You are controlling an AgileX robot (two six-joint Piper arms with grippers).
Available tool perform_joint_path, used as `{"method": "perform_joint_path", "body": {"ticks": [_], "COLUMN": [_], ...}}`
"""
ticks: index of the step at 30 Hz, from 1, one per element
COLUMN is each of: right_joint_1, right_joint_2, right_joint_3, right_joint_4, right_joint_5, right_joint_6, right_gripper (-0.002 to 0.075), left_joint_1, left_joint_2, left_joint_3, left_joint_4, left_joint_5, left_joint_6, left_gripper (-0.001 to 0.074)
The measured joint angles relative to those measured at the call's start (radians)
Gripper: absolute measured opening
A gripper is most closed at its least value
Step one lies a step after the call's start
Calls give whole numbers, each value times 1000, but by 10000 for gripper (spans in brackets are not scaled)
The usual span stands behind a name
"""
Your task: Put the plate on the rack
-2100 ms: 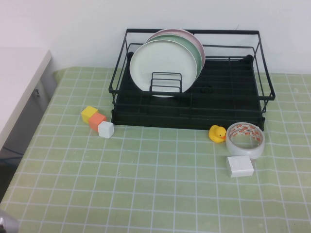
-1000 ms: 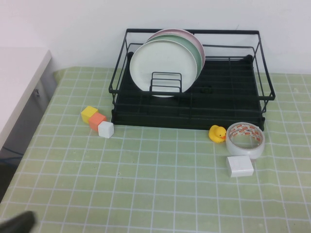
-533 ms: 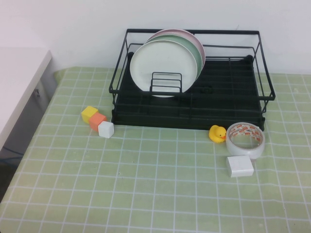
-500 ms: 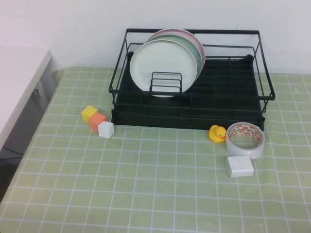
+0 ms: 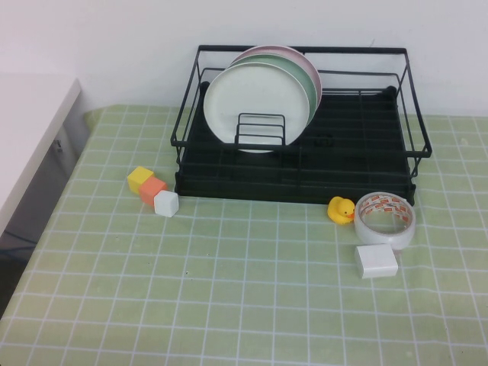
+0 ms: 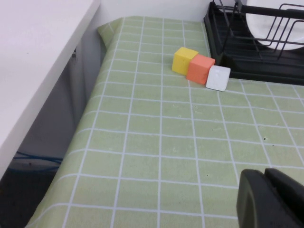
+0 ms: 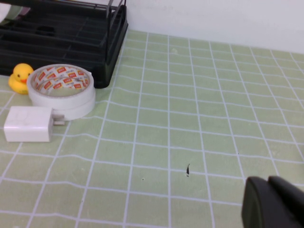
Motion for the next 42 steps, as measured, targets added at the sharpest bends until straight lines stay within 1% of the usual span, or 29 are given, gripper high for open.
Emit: {"method": "perform_joint_path", "body": {"ticks": [42], "right_joint_1": [0], "right_joint_2": [0], "right_joint_3": [0], "right_joint_4": [0], "right_joint_5": [2], "right_joint_6": [0], "right_gripper": [-1], "left_joint_1": [0], "left_joint_2": [-1], "left_joint_3": [0], "left_joint_4": [-17], "left_joint_5": [1], "left_joint_6": [12], "left_gripper": [-1]}}
